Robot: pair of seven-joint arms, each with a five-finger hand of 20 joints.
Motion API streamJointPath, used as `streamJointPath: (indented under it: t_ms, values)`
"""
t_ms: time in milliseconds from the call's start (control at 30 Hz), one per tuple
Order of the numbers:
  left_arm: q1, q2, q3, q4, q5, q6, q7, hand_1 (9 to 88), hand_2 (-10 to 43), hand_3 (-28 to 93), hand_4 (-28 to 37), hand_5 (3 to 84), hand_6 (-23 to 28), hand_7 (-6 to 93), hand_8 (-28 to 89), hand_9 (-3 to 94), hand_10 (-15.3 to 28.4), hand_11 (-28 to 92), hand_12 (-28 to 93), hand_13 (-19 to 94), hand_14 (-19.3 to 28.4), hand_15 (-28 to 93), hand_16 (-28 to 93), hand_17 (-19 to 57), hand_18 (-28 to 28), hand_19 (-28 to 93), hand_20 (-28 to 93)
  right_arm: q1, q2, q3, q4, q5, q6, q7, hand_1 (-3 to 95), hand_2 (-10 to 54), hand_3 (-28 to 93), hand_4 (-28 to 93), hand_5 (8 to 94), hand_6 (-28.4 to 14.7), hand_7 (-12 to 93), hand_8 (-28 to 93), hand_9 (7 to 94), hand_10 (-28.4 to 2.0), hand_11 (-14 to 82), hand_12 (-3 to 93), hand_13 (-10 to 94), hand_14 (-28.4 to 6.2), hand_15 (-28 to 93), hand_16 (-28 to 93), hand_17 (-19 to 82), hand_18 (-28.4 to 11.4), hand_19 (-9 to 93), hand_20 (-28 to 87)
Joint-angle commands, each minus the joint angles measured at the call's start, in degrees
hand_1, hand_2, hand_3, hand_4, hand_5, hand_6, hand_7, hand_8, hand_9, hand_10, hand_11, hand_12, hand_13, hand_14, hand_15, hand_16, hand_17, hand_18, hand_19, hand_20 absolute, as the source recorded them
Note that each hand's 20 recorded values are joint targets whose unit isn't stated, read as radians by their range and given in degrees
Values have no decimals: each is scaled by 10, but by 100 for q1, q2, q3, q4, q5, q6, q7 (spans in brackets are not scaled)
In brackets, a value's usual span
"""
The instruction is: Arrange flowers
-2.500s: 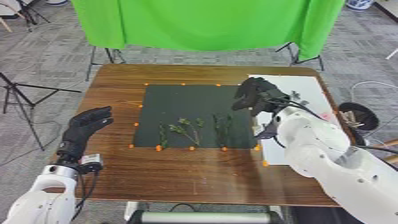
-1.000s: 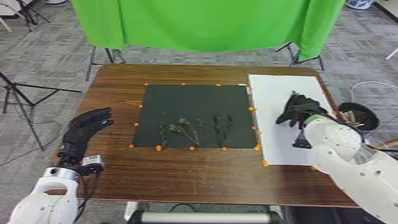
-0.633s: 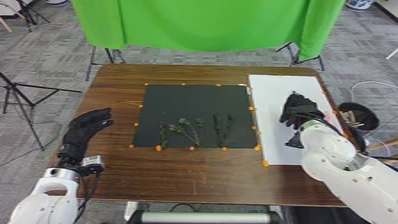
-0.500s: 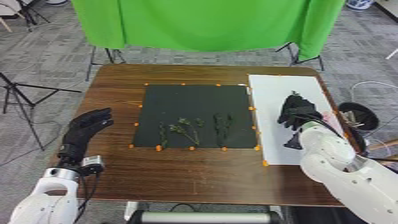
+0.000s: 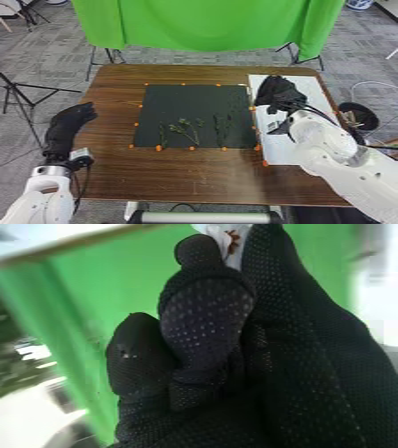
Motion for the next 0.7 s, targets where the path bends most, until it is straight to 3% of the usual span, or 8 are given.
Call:
streamJointPath:
  t_ms: [33,167,300,533,700]
  values:
    - [-4,52,214,43,-296,350,171,290,232,644,-282,584,7,164,-88,520,140,181,86,420,158,217,-21,122,99,87,184,2133,-780,-1535,27,389,-388,-594,652,-95,571,-129,820,-27,199,85,917,-134,50,355,937,-24,464,305,684,-70,851,399]
    - [-95,54,313,87,-335,423,203,293,254,638,-282,588,8,163,-87,525,141,183,85,425,158,218,-20,124,94,86,183,2689,-1435,-2185,275,614,-452,-833,649,-95,574,-128,819,-27,201,85,916,-134,50,356,937,-24,464,306,685,-69,850,401]
    - [-165,54,380,120,-337,396,205,291,258,643,-283,590,12,164,-87,527,141,185,86,430,161,223,-20,124,94,87,184,3014,-2061,-2663,594,868,-610,-1034,648,-95,575,-128,820,-26,202,83,916,-136,49,355,937,-24,464,306,685,-69,850,403]
    - [-224,47,503,149,-374,424,236,286,252,659,-283,588,8,166,-88,525,141,188,88,433,162,228,-20,120,96,91,184,3203,-2886,-3124,1197,1049,-978,-1211,644,-95,578,-132,819,-23,204,80,914,-137,47,354,937,-23,467,309,685,-70,852,408]
    - [-340,44,684,212,-394,414,278,293,248,652,-283,586,-15,175,-89,520,137,191,94,432,162,231,-21,118,96,94,183,3110,-3326,-3195,1677,1093,-1170,-1215,641,-95,581,-138,817,-21,206,77,914,-137,45,352,937,-22,468,310,684,-71,855,411]
